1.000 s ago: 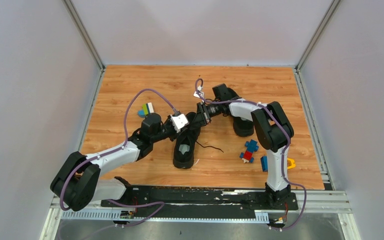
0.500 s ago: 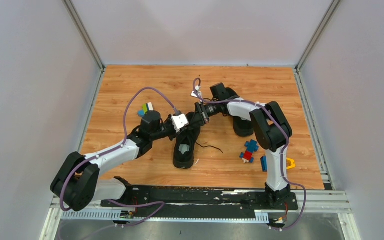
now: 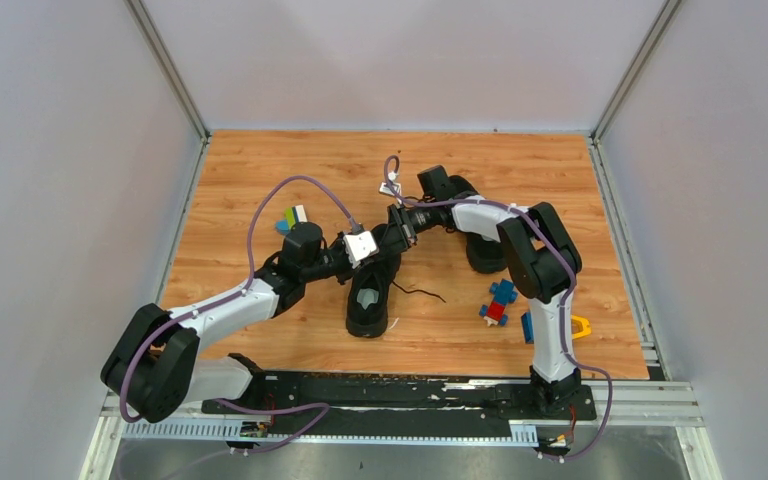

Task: Tie the shoes
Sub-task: Cross the shoelace with the shoelace.

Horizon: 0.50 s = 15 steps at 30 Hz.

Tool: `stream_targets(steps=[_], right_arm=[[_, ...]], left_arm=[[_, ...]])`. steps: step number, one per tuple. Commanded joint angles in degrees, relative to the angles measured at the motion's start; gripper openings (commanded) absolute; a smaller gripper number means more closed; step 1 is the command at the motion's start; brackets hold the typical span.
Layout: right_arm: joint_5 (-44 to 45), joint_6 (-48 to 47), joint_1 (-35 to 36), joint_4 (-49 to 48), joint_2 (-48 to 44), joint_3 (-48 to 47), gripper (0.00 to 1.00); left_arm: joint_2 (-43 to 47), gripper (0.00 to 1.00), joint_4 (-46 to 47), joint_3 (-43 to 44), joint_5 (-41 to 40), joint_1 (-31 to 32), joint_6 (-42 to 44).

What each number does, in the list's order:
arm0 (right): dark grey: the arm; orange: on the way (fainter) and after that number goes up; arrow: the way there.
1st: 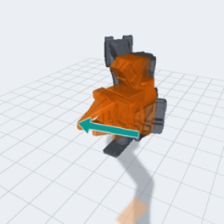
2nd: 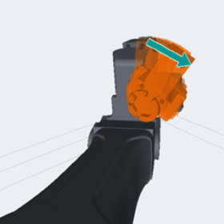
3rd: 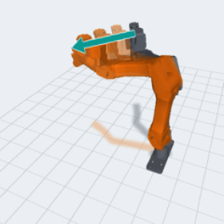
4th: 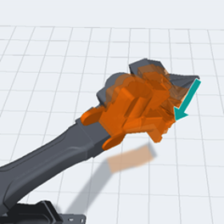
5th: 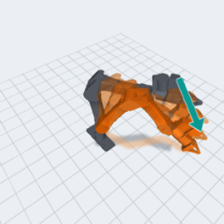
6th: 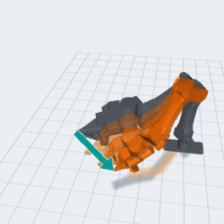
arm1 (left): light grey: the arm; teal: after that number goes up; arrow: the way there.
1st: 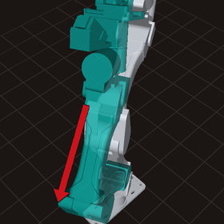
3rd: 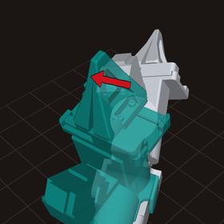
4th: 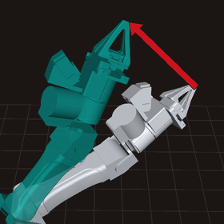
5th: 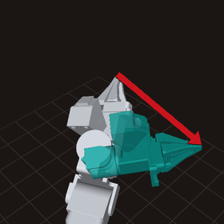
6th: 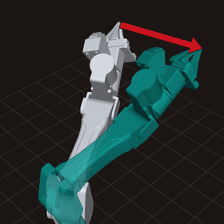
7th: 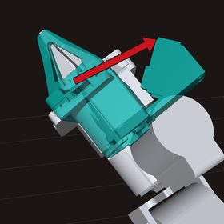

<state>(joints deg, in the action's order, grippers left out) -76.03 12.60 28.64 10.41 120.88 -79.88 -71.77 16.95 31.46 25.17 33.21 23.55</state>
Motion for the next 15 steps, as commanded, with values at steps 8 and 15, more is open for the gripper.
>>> stream_targets(steps=[8, 15], right_arm=[[-8.87, 1.99, 1.65, -0.92, 3.25, -3.23, 0.21], [-10.94, 2.16, 2.03, -0.92, 3.54, -3.15, 0.2]], left_arm=[[-0.28, 0.29, 4.1, 0.97, -0.29, -0.18, 1.47], [-0.51, 0.28, 5.22, 0.69, -1.03, -0.17, 2.04]])
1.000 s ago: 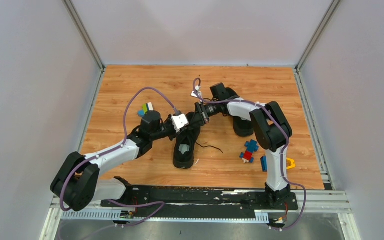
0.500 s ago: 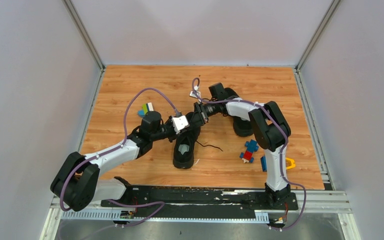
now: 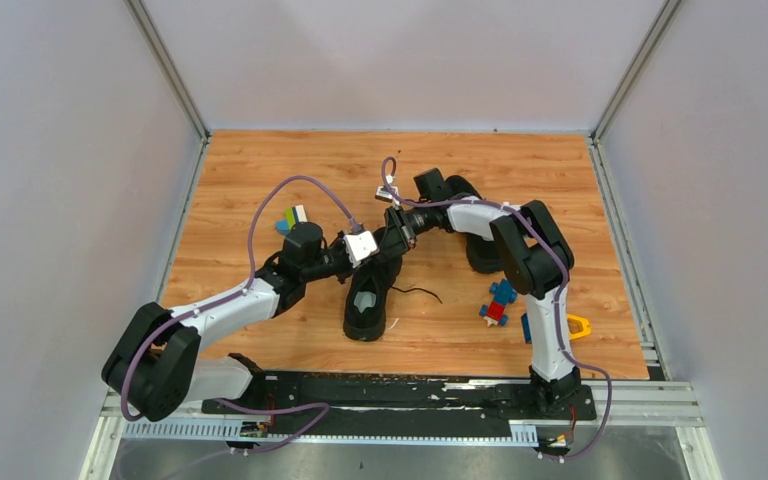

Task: Tie the shoes
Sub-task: Cross the shoelace with the shoelace.

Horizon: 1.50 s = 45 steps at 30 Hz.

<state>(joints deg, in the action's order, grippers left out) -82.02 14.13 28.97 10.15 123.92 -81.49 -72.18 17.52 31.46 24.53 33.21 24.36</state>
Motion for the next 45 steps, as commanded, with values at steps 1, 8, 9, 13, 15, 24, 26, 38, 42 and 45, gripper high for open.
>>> stream_targets(steps=[1, 8, 9, 13, 15, 24, 26, 38, 42, 45], right_arm=[[-4.86, 0.76, 1.7, -0.66, 0.5, -1.53, 0.2], [-4.42, 2.47, 1.75, -0.98, 1.61, -2.3, 0.17], [-4.46, 2.8, 1.66, -1.37, 1.64, -2.23, 0.16], [-4.91, 4.99, 1.45, -4.25, 1.4, -1.43, 0.12], [-4.49, 5.0, 1.17, -4.88, 0.93, -1.04, 0.09], [-1.06, 2.57, -1.59, -2.76, -1.34, 1.44, 0.05], [-0.74, 1.18, -1.91, -1.21, -1.55, 1.24, 0.06], [7.13, -2.55, -2.83, 2.75, -5.78, 2.19, 0.04], [10.19, -7.83, -3.22, 8.29, -8.11, 1.83, 0.04], [10.15, -9.06, -3.22, 10.27, -8.07, 1.69, 0.04]], left_arm=[[-0.14, 0.28, 4.99, 0.55, -0.34, -0.17, 0.78], [0.39, 0.27, 4.66, 0.44, 2.0, -0.22, -1.07], [0.52, 0.27, 4.38, 0.48, 2.14, -0.2, -1.18], [0.78, 0.25, 2.27, 0.72, 3.29, -0.17, -2.06], [1.08, 0.25, 1.63, 0.66, 3.41, -0.17, -2.9], [5.79, 0.41, -5.53, 4.05, 2.51, -3.17, -3.17], [7.44, 0.47, -8.69, 5.1, 4.54, -4.7, -2.99], [0.66, 0.52, -22.38, 15.16, 19.32, -10.45, 0.62], [-2.38, 0.54, -26.21, 16.59, 24.73, -11.4, 6.87], [-3.34, 0.55, -30.29, 17.1, 26.5, -11.54, 22.06]])
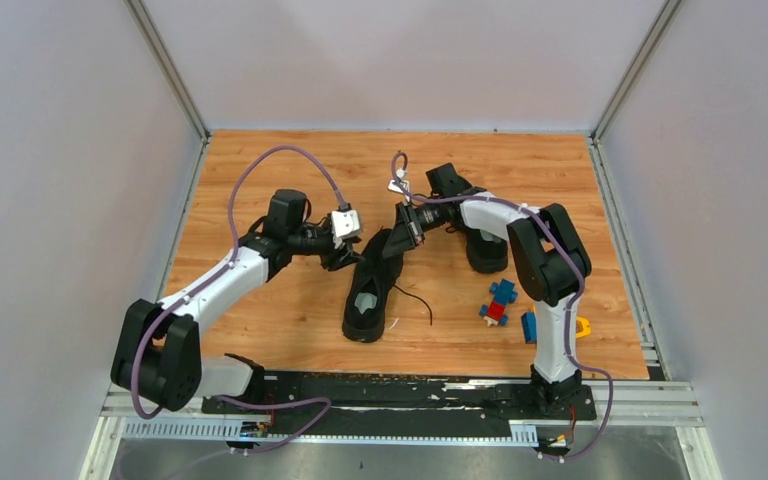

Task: Tie the shoes
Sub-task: Cross the shoelace with the shoelace.

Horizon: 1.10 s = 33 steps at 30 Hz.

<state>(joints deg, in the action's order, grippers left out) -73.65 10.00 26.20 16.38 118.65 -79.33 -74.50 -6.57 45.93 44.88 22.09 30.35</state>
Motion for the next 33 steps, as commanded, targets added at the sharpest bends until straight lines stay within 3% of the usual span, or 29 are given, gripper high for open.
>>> stream_targets(steps=[1, 3, 6, 8, 11, 14, 18, 24, 30, 33], right_arm=[[1.39, -5.06, -0.44, 4.35, -2.51, -0.55, 0.04], [0.97, -5.22, -0.35, 4.76, -2.01, -0.85, 0.05], [0.82, -5.34, -0.12, 5.54, -1.02, -1.96, 0.05], [1.3, -5.21, 0.06, 5.88, -0.37, -2.87, 0.04], [0.79, -4.37, 0.08, 6.07, 0.52, -4.12, 0.04], [-0.11, -3.91, 0.09, 6.17, 1.17, -5.24, 0.04], [-0.28, -2.88, 0.1, 6.18, 1.9, -5.82, 0.04], [-0.36, -2.26, 0.15, 6.55, 2.24, -5.61, 0.01], [-0.06, -2.29, 0.0, 6.68, 1.75, -4.2, 0.01], [0.09, -2.39, 0.03, 6.72, 1.26, -3.23, 0.0]], left_arm=[[-1.47, 0.55, -7.59, 2.95, 6.09, -0.49, 22.43], [-2.89, 0.54, -8.09, 4.31, 6.3, -1.38, 28.18], [-7.05, 0.51, -8.58, 7.99, 9.92, -3.74, 29.67], [-9.19, 0.48, -15.42, 12.2, 13.38, -4.65, 31.91], [-10.55, 0.46, -25.4, 17.98, 16.51, -4.67, 42.79], [-12.73, 0.46, -35.67, 21.09, 15.12, -4.07, 51.55], [-13.5, 0.44, -42.35, 23.49, 14.72, -3.33, 60.79], [-11.08, 0.45, -44.1, 23.33, 12.21, 1.61, 61.99], [-9.24, 0.46, -32.66, 20.72, 8.61, 5.69, 52.28], [-9.61, 0.46, -33.54, 21.34, 8.59, 5.69, 53.52]])
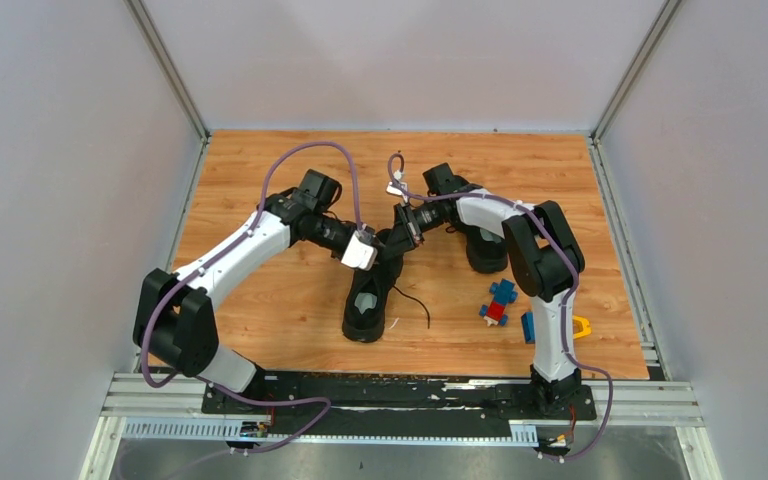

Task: Tie the shoes
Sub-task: Cross the shoelace with the shoelace.

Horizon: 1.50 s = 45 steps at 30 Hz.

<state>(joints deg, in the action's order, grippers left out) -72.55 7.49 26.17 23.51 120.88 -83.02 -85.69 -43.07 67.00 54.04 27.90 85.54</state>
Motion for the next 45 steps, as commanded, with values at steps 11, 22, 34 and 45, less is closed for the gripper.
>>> stream_targets(steps=[11, 22, 34, 45], right_arm=[[-1.19, 0.51, 0.02, 0.0, 0.06, -0.8, 0.0], [-0.95, -0.01, 0.03, 0.06, -0.94, 0.28, 0.0], [-0.51, -0.55, 0.02, 0.44, -1.57, 0.42, 0.0], [3.13, -7.08, -2.27, 8.02, -6.49, 4.36, 0.0]], left_arm=[[1.7, 0.49, 1.77, -1.16, -7.0, 9.15, 2.62], [-0.97, 0.44, 2.73, -0.99, -15.75, 13.4, 4.24], [-3.74, 0.24, 1.22, 1.78, -19.91, 16.02, 2.02], [7.19, 0.0, 7.81, -1.76, -24.22, 11.96, -17.1]])
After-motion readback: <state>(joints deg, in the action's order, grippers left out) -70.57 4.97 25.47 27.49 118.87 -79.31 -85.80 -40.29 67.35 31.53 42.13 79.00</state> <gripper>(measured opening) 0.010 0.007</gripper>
